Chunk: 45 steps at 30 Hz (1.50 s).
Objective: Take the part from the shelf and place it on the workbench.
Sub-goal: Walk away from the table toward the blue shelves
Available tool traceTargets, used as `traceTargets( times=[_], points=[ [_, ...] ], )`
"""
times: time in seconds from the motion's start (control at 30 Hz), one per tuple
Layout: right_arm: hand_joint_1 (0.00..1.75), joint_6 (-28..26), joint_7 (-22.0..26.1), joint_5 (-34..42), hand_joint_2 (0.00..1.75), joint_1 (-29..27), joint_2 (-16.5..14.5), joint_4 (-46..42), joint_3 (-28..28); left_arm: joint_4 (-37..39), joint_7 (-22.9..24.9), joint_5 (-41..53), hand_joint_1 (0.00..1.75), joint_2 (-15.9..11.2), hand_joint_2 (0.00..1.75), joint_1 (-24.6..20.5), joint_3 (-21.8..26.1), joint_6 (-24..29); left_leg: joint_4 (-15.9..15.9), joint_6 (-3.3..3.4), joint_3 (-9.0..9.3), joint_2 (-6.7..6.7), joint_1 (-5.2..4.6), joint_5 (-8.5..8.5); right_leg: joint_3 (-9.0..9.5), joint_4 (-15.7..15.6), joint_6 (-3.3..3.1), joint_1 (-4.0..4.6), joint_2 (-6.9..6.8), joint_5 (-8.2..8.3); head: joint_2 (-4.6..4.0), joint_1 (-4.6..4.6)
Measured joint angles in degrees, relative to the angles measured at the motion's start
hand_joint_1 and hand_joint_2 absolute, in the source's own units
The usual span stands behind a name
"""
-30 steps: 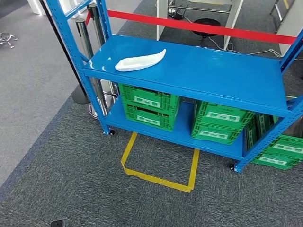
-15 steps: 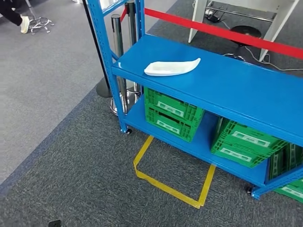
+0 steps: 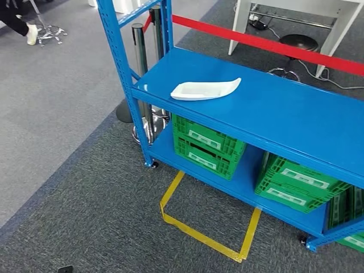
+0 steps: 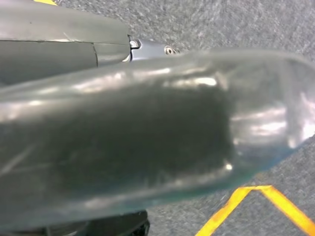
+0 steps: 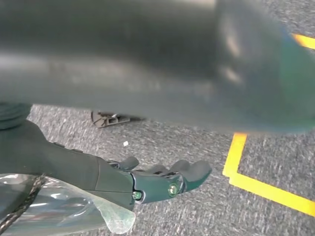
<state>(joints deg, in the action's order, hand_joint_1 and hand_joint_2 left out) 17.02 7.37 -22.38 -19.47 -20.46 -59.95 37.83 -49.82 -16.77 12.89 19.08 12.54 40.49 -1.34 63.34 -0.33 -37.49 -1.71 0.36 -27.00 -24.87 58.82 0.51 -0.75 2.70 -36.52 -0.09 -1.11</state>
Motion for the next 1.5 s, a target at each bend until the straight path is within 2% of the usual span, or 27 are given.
traceTargets(
  times=[0.07,0.13,0.2,0.27,0.33,0.37,0.43,0.5,0.53,0.63,0.7,0.77,0.83,0.87,0.9,0.97,1.0,1.03,1.1,1.17,1.23,1.3,1.33,1.37,1.4,1.47,1.5],
  points=[
    [0.00,-0.1,-0.3,0.5,0.00,-0.3,0.0,-0.4,-0.5,-0.1,0.1,-0.1,0.00,0.1,0.00,0.1,0.0,0.1,-1.0,0.63,0.61,0.18,-0.07,-0.65,0.86,-0.4,0.74,0.03,0.38,-0.01,0.00,-0.16],
    [0.00,-0.2,-0.6,0.9,0.00,-0.6,0.0,-0.8,-0.9,-0.3,0.1,-0.2,0.00,0.2,0.00,0.1,-0.1,0.2,-2.1,1.34,1.96,0.66,0.07,-0.47,0.76,0.9,1.26,0.03,-0.39,0.26,0.00,-0.07],
    [0.00,-0.3,-0.7,1.1,0.00,-0.5,0.0,-1.2,-1.1,-0.4,0.1,-0.3,0.00,0.2,0.00,0.2,-0.1,0.2,-3.0,1.84,3.36,1.26,0.17,-0.73,-2.85,6.3,1.56,0.07,-1.69,-0.36,0.00,0.12],
    [0.00,-0.4,-0.7,1.2,0.00,-0.6,0.0,-1.3,-1.3,-0.4,0.1,-0.3,0.00,0.2,0.00,0.2,-0.1,0.2,-3.4,2.16,4.37,1.89,0.08,-1.44,-8.03,12.4,1.76,0.10,-2.19,-2.76,0.00,0.23],
    [0.00,-0.5,-0.9,1.6,0.00,-1.0,0.0,-1.5,-1.5,-0.4,0.1,-0.3,0.00,0.2,0.00,0.2,-0.1,0.3,-3.5,2.28,5.71,2.43,-0.03,-2.50,-11.27,13.6,1.77,0.13,-2.26,-4.13,0.00,0.25],
    [0.00,-0.5,-0.9,1.7,0.00,-1.2,0.0,-1.5,-1.6,-0.4,0.1,-0.3,0.00,0.3,0.00,0.2,-0.1,0.3,-3.5,2.28,6.49,2.73,-0.10,-3.09,-11.68,11.9,1.61,0.17,-2.39,-3.03,0.00,0.25],
    [0.00,-0.7,-1.0,2.0,0.00,-1.4,0.0,-1.7,-1.7,-0.5,0.1,-0.3,0.00,0.3,0.00,0.2,-0.1,0.3,-3.5,2.15,8.18,3.45,-0.26,-4.32,-10.93,6.1,0.94,0.40,-3.56,2.70,0.00,0.22],
    [0.00,-0.8,-1.1,2.1,0.00,-1.4,0.0,-2.0,-1.8,-0.5,0.1,-0.4,0.00,0.3,0.00,0.2,-0.2,0.3,-3.6,1.64,9.43,4.22,-0.43,-5.52,-10.15,2.7,0.29,0.85,-5.10,5.92,0.00,0.24],
    [0.00,-0.8,-1.1,2.2,0.00,-1.5,0.0,-2.1,-2.0,-0.5,0.2,-0.4,0.00,0.3,0.00,0.3,-0.2,0.3,-3.3,1.24,10.02,4.56,-0.45,-5.83,-10.00,2.3,-0.03,0.98,-5.35,6.36,0.00,0.22],
    [0.00,-0.9,-1.1,2.2,0.00,-1.6,0.0,-2.5,-2.2,-0.7,0.2,-0.4,0.00,0.3,0.00,0.3,-0.5,0.3,-1.6,0.08,11.22,4.55,-0.27,-6.15,-8.44,1.5,-0.86,0.70,-3.99,6.69,0.00,0.27],
    [0.00,-0.9,-1.1,2.3,0.00,-1.5,0.0,-2.7,-2.2,-0.8,0.2,-0.4,0.00,0.2,0.00,0.3,-0.7,0.4,2.2,-0.50,9.49,3.30,-0.02,-7.83,-7.22,1.2,-1.27,0.41,-3.06,6.51,0.00,0.04],
    [0.00,-0.9,-1.1,2.4,0.00,-1.6,0.0,-2.8,-2.3,-0.8,0.2,-0.3,0.00,0.2,0.00,0.3,-0.7,0.3,8.0,-0.97,5.67,2.52,0.20,-11.02,-6.66,1.2,-1.43,0.35,-1.94,6.17,0.00,-0.11],
    [0.00,-1.0,-1.2,2.5,0.00,-1.7,0.0,-2.9,-2.5,-0.8,0.0,0.0,0.00,0.2,0.00,0.3,-0.6,0.1,10.5,-1.19,2.79,2.38,0.27,-12.79,-6.11,1.2,-1.37,0.29,-0.72,5.69,0.00,-0.09],
    [0.00,-1.0,-1.2,2.6,0.00,-1.8,0.0,-2.9,-2.5,-0.9,-0.2,0.3,0.00,0.2,0.00,0.3,-0.6,-0.2,9.5,-1.23,2.34,2.33,0.29,-12.02,-5.65,1.2,-1.28,0.23,-0.11,5.37,0.00,-0.11],
    [0.00,-1.0,-1.2,2.6,0.00,-1.8,0.0,-2.9,-2.6,-0.9,-0.6,0.8,0.00,0.1,0.00,0.3,-0.5,-0.6,7.1,-1.27,2.39,2.05,0.32,-9.82,-5.09,1.2,-1.11,0.15,0.47,4.98,0.00,-0.09],
    [0.00,-1.0,-1.3,2.7,0.00,-1.9,0.0,-3.0,-2.7,-1.0,-1.3,2.0,0.00,0.1,0.00,0.3,0.0,-1.7,1.3,-1.15,2.42,0.18,0.46,-3.96,-4.54,1.2,-0.58,0.02,1.53,4.24,0.00,-0.11],
    [0.00,-0.9,-1.3,2.6,0.00,-1.9,0.0,-3.0,-2.8,-1.1,-1.7,2.7,0.00,0.1,0.00,0.2,0.5,-2.2,-0.6,-0.87,2.22,-0.80,0.46,-1.83,-4.53,1.3,-0.21,-0.04,2.04,3.97,0.00,-0.07],
    [0.00,-0.9,-1.3,2.6,0.00,-1.9,0.0,-3.1,-2.8,-1.1,-2.0,3.3,0.00,0.1,0.00,0.1,1.1,-2.7,-1.4,-0.43,1.94,-1.48,0.39,-0.83,-4.81,1.2,0.16,-0.13,2.51,3.80,0.00,-0.06],
    [0.00,-0.7,-1.3,2.4,0.00,-2.0,0.0,-3.1,-2.9,-1.2,-2.5,4.5,0.00,0.1,0.00,-0.5,2.2,-3.5,-1.9,0.56,2.08,-1.20,0.30,-0.56,-4.96,0.7,0.95,-0.28,3.26,3.63,0.00,-0.01],
    [0.00,-0.5,-1.0,2.1,0.00,-1.9,0.0,-3.2,-2.9,-1.5,-2.8,5.4,0.00,0.0,0.00,-1.4,3.1,-4.1,-3.2,1.35,3.05,-0.24,0.44,-0.40,-5.26,1.3,1.56,-0.20,1.71,2.88,0.00,0.16],
    [0.00,-0.3,-0.8,1.9,0.00,-1.4,0.0,-3.2,-2.9,-1.7,-3.1,6.0,0.00,-0.1,0.00,-2.2,4.0,-4.5,-4.0,1.98,4.01,1.07,0.41,-0.56,-7.97,6.4,1.94,-0.04,-1.03,0.42,0.00,0.45],
    [0.00,-0.1,-0.6,1.7,0.00,-1.2,0.0,-3.2,-2.9,-1.7,-3.2,6.3,0.00,-0.1,0.00,-2.6,4.7,-4.7,-4.1,2.35,4.56,2.47,0.23,-1.07,-12.28,13.2,2.18,-0.01,-2.11,-1.89,0.00,0.55],
    [0.00,0.0,-0.6,1.7,0.00,-1.2,0.0,-3.2,-2.9,-1.7,-3.2,6.4,0.00,-0.1,0.00,-2.8,5.0,-4.8,-4.1,2.41,4.83,3.05,0.14,-1.35,-13.61,14.8,2.22,-0.01,-2.25,-1.73,0.00,0.56],
    [0.00,0.0,-0.6,1.7,0.00,-1.3,0.0,-3.2,-2.9,-1.8,-3.2,6.4,0.00,-0.1,0.00,-2.9,5.2,-4.8,-4.1,2.43,5.17,3.55,0.05,-1.64,-13.86,14.4,2.18,0.01,-2.39,-0.37,0.00,0.55],
    [0.00,0.1,-0.6,1.7,0.00,-1.4,0.0,-3.2,-2.9,-1.8,-3.2,6.5,0.00,-0.1,0.00,-3.0,5.3,-4.8,-4.1,2.39,5.61,4.00,-0.01,-1.95,-12.95,11.7,2.00,0.08,-2.73,1.92,0.00,0.57],
    [0.00,0.3,-0.6,1.6,0.00,-1.4,0.0,-3.3,-2.7,-2.0,-3.2,6.7,0.00,-0.2,0.00,-3.2,5.5,-4.9,-4.0,2.10,6.46,4.81,-0.23,-2.63,-9.74,4.3,1.31,0.46,-4.57,6.06,0.00,0.56],
    [0.00,0.5,-0.5,1.6,0.00,-1.3,0.1,-3.4,-2.6,-2.0,-3.2,6.8,0.00,-0.2,0.00,-3.3,5.6,-5.0,-4.0,1.84,6.78,5.18,-0.35,-2.92,-8.58,1.7,0.92,0.69,-5.29,7.02,0.00,0.55]
  ],
)
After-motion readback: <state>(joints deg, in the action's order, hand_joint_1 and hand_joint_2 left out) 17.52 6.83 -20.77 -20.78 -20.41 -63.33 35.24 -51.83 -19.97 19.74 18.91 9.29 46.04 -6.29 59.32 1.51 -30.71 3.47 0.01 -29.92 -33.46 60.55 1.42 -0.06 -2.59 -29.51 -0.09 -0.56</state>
